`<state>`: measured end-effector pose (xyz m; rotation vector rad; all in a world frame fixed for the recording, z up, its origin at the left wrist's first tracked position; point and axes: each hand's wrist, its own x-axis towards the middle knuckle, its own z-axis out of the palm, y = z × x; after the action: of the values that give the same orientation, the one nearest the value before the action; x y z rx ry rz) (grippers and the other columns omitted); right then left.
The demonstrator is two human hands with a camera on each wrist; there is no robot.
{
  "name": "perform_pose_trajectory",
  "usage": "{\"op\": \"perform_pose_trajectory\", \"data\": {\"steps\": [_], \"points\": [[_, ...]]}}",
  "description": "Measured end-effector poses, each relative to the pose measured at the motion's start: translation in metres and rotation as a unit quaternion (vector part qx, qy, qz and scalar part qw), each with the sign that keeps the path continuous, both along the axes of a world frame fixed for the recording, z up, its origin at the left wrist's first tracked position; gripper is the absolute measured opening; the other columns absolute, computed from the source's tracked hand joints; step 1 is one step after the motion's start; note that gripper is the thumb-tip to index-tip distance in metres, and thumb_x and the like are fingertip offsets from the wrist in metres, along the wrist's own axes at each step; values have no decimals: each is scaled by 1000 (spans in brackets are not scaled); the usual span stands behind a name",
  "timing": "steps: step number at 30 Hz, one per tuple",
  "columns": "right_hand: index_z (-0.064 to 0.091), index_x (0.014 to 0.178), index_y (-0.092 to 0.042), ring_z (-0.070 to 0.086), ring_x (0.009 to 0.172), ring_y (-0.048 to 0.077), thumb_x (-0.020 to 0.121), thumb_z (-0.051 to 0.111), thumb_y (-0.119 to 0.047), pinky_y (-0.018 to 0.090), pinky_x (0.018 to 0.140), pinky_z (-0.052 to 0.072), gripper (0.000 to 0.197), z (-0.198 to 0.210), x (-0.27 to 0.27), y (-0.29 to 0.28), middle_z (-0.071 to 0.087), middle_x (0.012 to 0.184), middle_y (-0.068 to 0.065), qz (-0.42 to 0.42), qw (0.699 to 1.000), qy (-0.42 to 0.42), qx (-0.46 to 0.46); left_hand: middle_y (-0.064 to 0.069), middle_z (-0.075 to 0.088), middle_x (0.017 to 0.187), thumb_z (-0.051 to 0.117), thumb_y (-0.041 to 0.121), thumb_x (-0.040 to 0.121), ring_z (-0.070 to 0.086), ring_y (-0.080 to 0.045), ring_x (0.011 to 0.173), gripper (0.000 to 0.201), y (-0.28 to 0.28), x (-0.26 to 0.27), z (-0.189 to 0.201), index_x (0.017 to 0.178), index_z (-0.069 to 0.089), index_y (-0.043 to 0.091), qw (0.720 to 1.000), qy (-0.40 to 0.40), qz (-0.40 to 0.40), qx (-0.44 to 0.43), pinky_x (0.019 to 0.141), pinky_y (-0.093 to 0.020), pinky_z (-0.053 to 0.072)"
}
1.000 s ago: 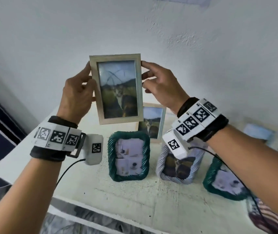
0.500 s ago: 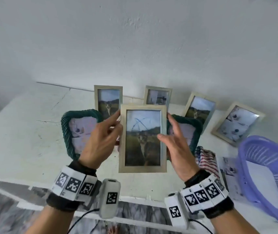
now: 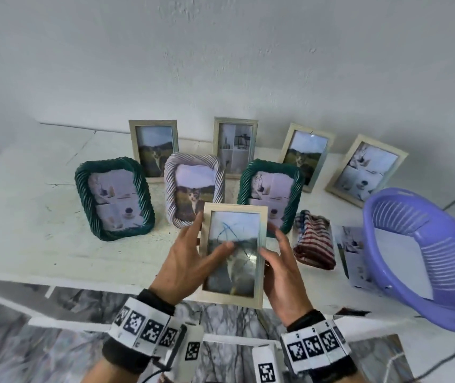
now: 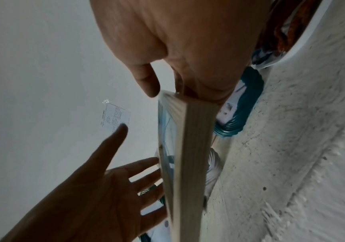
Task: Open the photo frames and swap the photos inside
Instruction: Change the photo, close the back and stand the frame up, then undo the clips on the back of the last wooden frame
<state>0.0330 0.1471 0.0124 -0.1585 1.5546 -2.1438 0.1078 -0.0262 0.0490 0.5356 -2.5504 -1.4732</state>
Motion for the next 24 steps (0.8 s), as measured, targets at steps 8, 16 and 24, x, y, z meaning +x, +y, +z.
{"op": "perform_pose_trajectory", "data": {"steps": [8,16,24], "points": [[63,112,-4,68,93,32,100,45,-20,44,80,55,26,10,25,-25,70,103,22,-8,1000,-6,-8,19,52,119,78,38,78,55,23,95,81,-1,3,4,138,24,46,976,28,-69,203,73,-3,46],[72,92,-2,64,76,24,98,51,-14,33,66,53,24,-10,26,-42,70,84,13,17,993,26,117,33,64,104,62,69,67,56,19,101,61,-16,11,-12,121,41,53,946,6,-47,320,94,-22,38],[74,86,-22,69,83,10,90,66,-19,23,74,55,9,-33,18,-12,75,85,-4,-72,966,95,228,-14,70,94,59,18,95,66,-21,77,16,-47,13,-46,106,63,8,952,14,74,296,61,-36,56]]}}
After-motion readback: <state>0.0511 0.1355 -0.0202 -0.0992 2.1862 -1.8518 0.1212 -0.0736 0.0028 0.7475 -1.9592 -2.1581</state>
